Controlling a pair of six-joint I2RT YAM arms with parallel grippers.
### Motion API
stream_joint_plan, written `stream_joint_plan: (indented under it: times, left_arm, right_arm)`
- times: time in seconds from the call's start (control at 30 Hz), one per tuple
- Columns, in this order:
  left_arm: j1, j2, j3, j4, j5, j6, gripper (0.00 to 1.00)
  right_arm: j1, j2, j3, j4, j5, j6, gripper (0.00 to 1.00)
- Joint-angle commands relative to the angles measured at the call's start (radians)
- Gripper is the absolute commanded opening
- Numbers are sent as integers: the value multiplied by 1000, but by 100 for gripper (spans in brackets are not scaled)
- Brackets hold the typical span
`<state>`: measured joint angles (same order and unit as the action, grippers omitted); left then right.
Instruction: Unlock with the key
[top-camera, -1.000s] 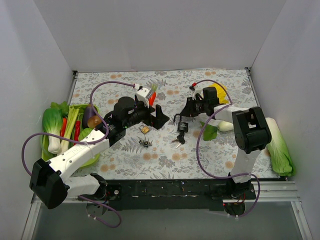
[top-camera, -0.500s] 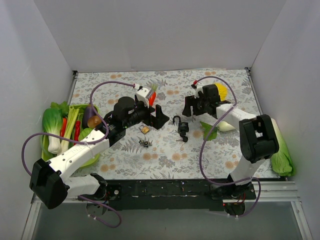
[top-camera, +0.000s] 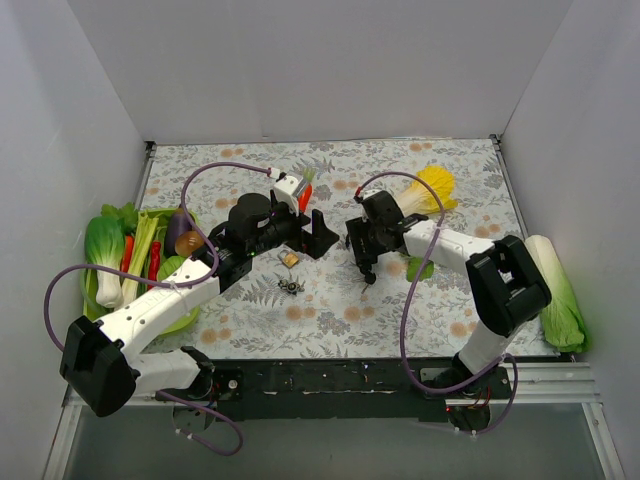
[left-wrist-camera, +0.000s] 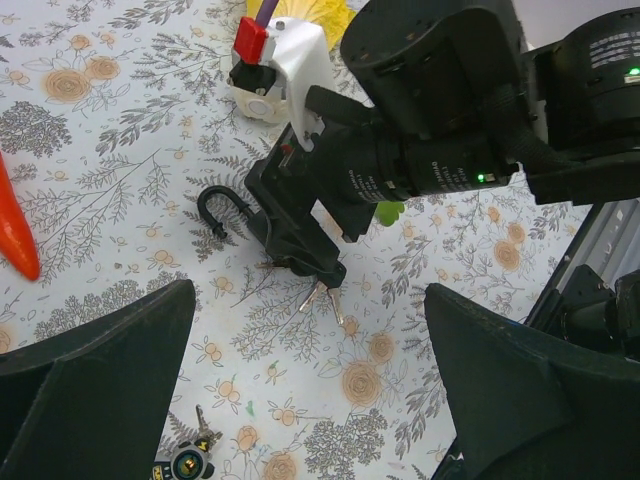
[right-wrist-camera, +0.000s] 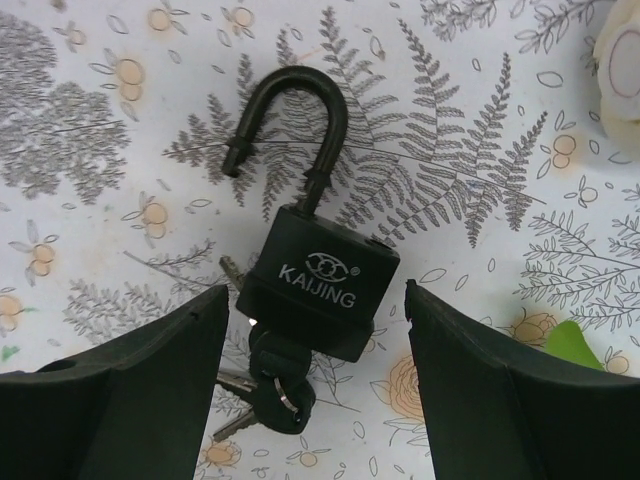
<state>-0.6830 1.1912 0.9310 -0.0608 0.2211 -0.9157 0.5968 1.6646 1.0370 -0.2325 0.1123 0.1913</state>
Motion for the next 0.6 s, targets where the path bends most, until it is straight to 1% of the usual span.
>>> stream_joint_plan:
  times: [0.0,0.1,0.2,0.4,0.43,0.53,0.57]
  left_arm:
    - [3,-8,40,-10,-6,9,98]
    - [3,-13,40,-11,-12,12,98]
    - [3,-16,40,-13,-17,15,98]
    - [3,-16,40,-14,-23,20,98]
    - [3,-16,40,-14,-25,20,98]
    - [3,-16,40,-14,-29,21,98]
    - [3,-15,40,-14,-31,21,98]
  right_arm:
    - [0,49,55,-56,105,57,78]
    - [1,67,69,-62,109,66,78]
    - [0,86,74,-56,87,73,76]
    - [0,126,97,-53,78,88,69]
    - [0,130,101,-51,78,91,63]
    - [0,150,121,-60,110,109,52]
    - [-8,156,124,-60,118,114,50]
